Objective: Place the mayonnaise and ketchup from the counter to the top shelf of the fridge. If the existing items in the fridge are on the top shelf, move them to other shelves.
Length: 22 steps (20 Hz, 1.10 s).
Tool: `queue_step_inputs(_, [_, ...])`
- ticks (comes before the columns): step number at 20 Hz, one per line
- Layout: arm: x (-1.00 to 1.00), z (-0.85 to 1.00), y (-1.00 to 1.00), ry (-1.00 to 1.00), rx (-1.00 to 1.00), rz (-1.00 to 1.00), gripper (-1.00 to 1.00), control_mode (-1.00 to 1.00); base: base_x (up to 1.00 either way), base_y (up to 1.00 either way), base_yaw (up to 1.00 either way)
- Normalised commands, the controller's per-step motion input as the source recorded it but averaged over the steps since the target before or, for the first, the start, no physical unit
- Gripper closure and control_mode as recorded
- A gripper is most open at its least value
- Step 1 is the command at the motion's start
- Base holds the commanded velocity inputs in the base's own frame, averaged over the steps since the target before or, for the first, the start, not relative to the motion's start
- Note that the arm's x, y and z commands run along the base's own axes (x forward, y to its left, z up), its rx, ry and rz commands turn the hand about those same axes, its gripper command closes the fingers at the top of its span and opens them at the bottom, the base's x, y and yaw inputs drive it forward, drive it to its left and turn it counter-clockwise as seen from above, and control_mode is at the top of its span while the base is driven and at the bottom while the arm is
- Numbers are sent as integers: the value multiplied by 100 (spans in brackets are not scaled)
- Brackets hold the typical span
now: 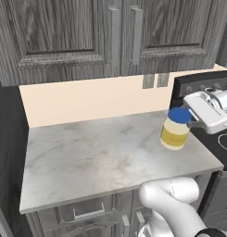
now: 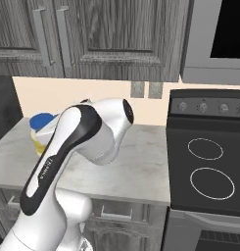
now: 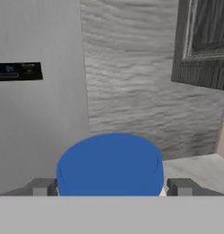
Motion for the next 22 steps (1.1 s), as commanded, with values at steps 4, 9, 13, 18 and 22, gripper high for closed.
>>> queue_step_inputs(4, [0, 0, 0, 0, 0, 0, 100, 100, -82, 4, 27])
queue_step_inputs(9, [0, 0, 0, 0, 0, 0, 100, 100, -65, -2, 90])
queue_step_inputs(13, [0, 0, 0, 0, 0, 0, 100, 100, -34, -8, 100])
queue_step_inputs(18, [0, 0, 0, 0, 0, 0, 100, 100, -39, -2, 99])
queue_step_inputs(22, [0, 0, 0, 0, 0, 0, 100, 100, -64, 0, 89])
